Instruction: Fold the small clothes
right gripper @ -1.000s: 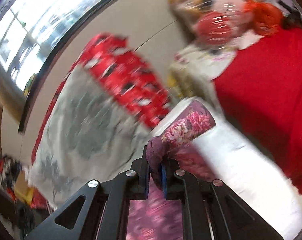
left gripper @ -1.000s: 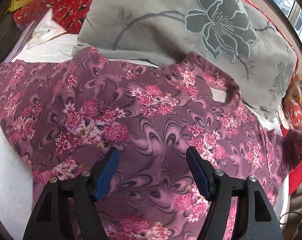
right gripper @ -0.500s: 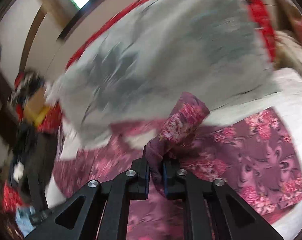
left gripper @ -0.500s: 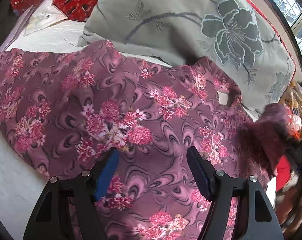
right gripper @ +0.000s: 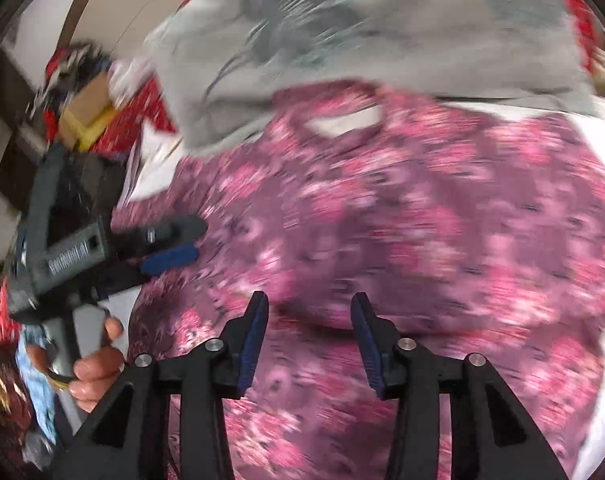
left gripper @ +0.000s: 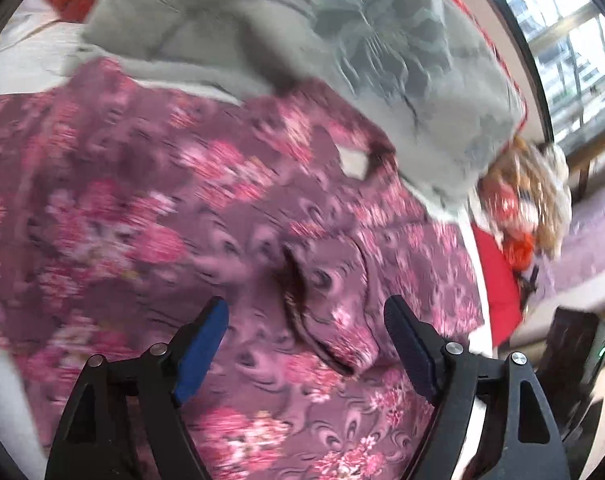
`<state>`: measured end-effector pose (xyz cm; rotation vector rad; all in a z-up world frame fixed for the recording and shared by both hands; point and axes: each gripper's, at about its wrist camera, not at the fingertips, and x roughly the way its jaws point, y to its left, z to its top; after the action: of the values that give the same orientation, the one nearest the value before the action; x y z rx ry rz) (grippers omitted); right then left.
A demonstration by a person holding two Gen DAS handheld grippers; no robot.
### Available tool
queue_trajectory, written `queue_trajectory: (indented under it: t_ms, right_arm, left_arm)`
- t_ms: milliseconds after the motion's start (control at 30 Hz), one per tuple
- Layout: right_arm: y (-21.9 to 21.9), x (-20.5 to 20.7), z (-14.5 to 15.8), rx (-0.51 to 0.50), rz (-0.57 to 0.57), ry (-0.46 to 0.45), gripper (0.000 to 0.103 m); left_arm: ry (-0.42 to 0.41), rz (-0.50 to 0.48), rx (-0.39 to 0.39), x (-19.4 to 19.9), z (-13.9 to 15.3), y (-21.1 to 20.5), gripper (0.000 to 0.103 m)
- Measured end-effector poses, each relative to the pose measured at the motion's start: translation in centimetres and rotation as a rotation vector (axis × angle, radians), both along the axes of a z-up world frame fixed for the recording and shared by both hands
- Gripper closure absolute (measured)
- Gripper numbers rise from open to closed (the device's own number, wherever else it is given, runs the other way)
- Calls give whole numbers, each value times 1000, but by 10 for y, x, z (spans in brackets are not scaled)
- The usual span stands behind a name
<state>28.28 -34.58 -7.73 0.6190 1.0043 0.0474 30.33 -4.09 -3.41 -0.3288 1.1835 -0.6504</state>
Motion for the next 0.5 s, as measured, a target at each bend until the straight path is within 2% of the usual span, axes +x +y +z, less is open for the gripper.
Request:
queue_trajectory:
  t_ms: [67,133,167,200,233,267,367,433,500]
  right_arm:
    - [-33,-19,4,14,-105,-6,57]
    - [-61,-34,5,23,-193,-9,56]
    - [-75,-43,5,21,-241,-11,56]
    - [-86,-50,6,18,-283,-11,56]
    - [-98,-59,5,17,-325,-11,56]
    - [-110,-66,4,19,-367,-13,56]
    - [-136,-82,1,24,-478,-15,56]
    - [-152,-94,-3,27,-529,-14,54]
    - [-162,-98,-10,32,-566,-5,52]
  left_arm:
    - [-10,-3,44,0,-5,-14,23]
    - [-70,28,67,-2,-1,-22,25]
    - [-89,43,64,-2,0,-24,49]
    - [-98,43,52,-3,1,-26,84]
    - [-100,44,50,-1,2,-28,97]
    - [-107,49,45,-1,3,-28,101]
    - [-185,127,36,-6,20,-9,101]
    - [-223,204,12,-3,37,17,102]
    - [-244,277,20,0,47,43,102]
